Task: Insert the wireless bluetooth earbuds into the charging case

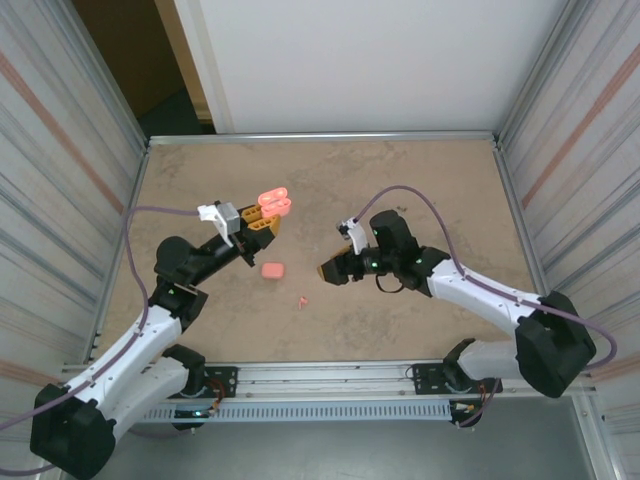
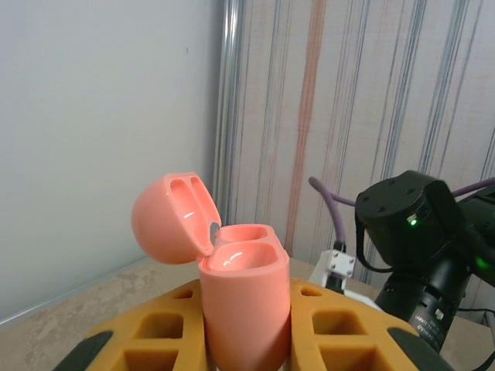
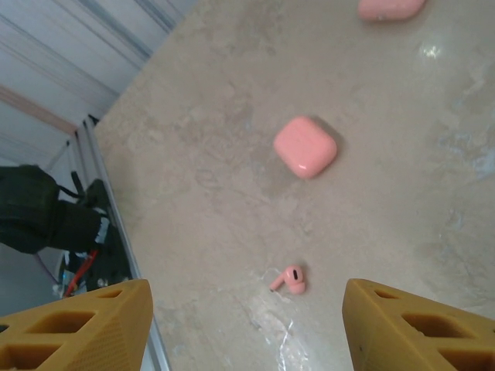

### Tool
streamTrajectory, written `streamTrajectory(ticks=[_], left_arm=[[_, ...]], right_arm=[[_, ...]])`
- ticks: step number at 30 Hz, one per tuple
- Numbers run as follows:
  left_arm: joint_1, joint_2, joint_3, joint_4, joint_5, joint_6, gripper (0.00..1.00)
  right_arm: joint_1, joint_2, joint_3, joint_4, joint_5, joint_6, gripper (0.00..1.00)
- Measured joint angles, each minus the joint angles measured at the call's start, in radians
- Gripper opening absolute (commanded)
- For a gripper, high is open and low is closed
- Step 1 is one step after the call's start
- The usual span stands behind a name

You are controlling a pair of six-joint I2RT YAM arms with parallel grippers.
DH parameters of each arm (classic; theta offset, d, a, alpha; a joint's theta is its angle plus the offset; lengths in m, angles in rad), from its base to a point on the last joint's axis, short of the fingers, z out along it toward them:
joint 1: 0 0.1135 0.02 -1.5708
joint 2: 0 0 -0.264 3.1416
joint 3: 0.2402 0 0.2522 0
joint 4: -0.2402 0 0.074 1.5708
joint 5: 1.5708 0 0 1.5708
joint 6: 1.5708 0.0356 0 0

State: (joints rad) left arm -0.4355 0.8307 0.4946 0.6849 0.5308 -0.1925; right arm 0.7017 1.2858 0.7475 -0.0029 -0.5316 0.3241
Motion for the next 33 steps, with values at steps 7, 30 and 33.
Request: streamTrajectory(ticks=[7, 30, 33], left_arm=[[0.0, -0.018, 0.001, -0.001, 0.002, -0.006, 0.0], [0.0, -0.057, 0.012, -0.046, 0.002, 0.005, 0.0], [0.0, -0.06, 0.013, -0.054, 0.002, 0.006, 0.0]], right_arm=[[0.029, 0.114, 0.026, -0.04, -0.015, -0.043, 0.59], [0.129, 0.482, 0.299, -0.227, -0.021, -0.154, 0.46], [0.143, 0.509, 0.317, -0.244, -0.021, -0.161, 0.46]])
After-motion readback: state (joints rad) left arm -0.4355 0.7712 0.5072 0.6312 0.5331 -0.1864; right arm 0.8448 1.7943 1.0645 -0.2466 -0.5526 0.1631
